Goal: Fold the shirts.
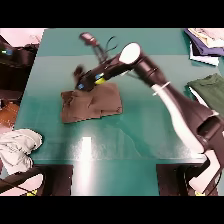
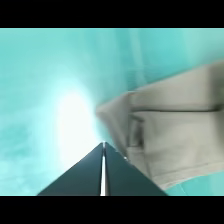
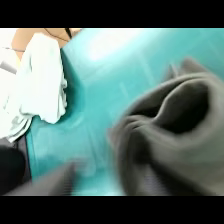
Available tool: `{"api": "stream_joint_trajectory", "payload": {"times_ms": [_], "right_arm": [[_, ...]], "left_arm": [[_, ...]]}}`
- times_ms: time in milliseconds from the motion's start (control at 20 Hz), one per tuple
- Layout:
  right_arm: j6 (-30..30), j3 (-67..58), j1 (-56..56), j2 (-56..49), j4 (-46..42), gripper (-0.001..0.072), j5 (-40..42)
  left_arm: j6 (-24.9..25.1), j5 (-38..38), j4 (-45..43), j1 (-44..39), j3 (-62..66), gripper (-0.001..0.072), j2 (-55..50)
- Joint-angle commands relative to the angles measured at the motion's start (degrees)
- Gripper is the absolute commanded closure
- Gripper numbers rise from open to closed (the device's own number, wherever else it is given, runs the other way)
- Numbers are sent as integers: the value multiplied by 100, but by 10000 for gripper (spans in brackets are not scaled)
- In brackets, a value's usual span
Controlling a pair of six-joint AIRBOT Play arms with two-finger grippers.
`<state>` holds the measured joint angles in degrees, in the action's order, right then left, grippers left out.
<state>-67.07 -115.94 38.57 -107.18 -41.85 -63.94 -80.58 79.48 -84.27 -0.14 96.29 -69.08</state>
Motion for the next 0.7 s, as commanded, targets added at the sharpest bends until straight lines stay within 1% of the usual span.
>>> {"api": "stream_joint_trajectory", "payload": {"times_ms": [0, 50, 100, 200, 350, 450, 550, 600, 650], "right_arm": [[223, -160, 551, -428, -31, 146, 592], [219, -188, 555, -409, -127, 147, 466], [186, -142, 476, -313, -431, 153, 308], [-313, 216, 216, 11, -977, 159, -48], [-354, 1174, -492, 588, -1508, 160, -734], [-411, 1978, -1113, 896, -1508, 159, -874], [-743, 2682, -1755, 1073, -1381, 142, -780], [-785, 2955, -2063, 1084, -1075, 77, -763], [-787, 3178, -2332, 1060, -671, 45, -737]], "left_arm": [[-2, 116, -142, 227, -4, 678, 313], [-2, 111, -98, 227, -4, 679, 313], [-2, 107, -61, 227, -4, 678, 313], [-2, 111, -37, 227, -4, 678, 313], [-2, 109, -35, 227, -7, 678, 313], [-2, 98, 46, 227, -7, 678, 308], [-2, 90, 175, 225, -7, 678, 291], [-2, 66, 273, 227, -7, 678, 282], [0, 42, 385, 225, -7, 678, 278]]}}
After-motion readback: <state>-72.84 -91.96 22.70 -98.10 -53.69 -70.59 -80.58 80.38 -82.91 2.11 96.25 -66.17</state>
